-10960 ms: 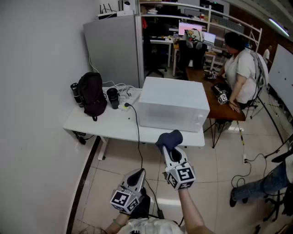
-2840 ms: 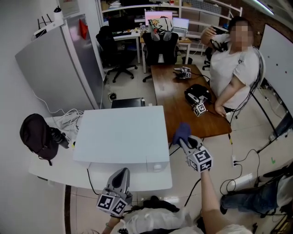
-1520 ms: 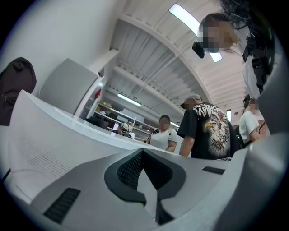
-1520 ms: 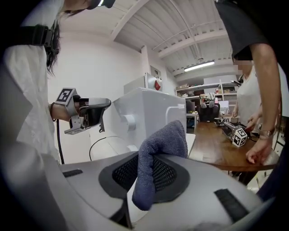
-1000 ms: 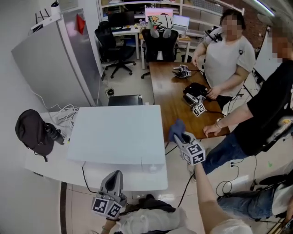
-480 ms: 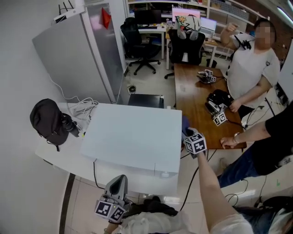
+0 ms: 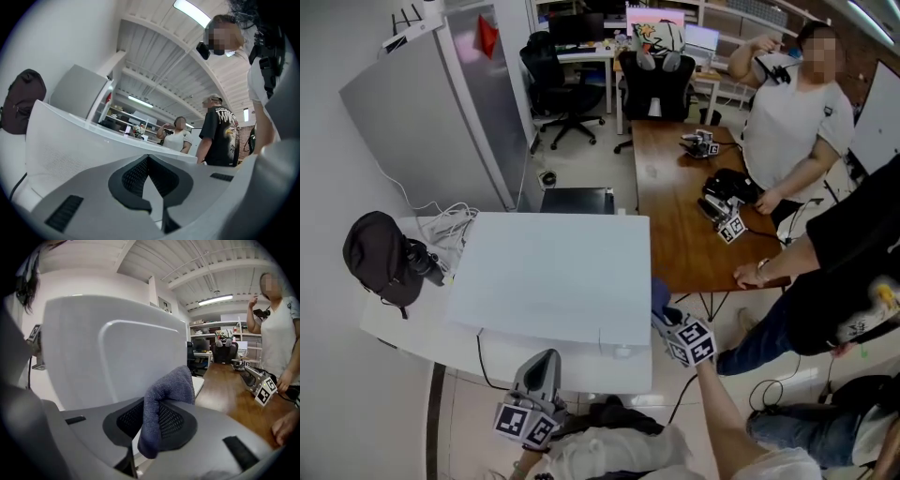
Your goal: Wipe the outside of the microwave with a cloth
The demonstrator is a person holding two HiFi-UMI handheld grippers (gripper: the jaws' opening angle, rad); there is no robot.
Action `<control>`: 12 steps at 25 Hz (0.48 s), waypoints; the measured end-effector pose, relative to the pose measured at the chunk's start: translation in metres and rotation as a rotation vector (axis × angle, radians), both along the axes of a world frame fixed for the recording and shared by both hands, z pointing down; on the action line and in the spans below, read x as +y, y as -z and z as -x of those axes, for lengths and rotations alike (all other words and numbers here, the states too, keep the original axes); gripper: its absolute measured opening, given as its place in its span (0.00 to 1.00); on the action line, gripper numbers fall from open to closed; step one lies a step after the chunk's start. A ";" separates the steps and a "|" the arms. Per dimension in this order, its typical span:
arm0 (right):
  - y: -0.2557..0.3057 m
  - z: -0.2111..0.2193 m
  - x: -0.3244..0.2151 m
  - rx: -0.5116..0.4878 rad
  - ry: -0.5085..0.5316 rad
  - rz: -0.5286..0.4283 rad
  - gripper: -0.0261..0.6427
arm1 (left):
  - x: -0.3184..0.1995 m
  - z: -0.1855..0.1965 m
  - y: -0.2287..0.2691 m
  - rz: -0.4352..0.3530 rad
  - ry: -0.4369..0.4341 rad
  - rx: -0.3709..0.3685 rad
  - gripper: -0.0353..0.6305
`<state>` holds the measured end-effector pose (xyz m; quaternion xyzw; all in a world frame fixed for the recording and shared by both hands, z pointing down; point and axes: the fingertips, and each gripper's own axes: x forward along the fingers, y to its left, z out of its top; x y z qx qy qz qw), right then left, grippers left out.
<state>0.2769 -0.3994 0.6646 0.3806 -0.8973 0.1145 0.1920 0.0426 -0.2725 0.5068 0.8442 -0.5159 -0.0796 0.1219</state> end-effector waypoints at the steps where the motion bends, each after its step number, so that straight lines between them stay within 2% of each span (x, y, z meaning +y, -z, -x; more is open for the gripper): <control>1: -0.002 0.002 0.021 -0.010 0.002 0.009 0.14 | -0.001 -0.005 0.000 -0.002 -0.012 0.002 0.03; 7: 0.002 0.014 0.121 -0.093 -0.041 0.056 0.14 | -0.003 -0.025 -0.001 -0.005 -0.072 0.010 0.03; 12: 0.000 0.015 0.144 -0.132 -0.150 0.070 0.14 | 0.000 -0.029 -0.005 -0.003 -0.092 0.008 0.03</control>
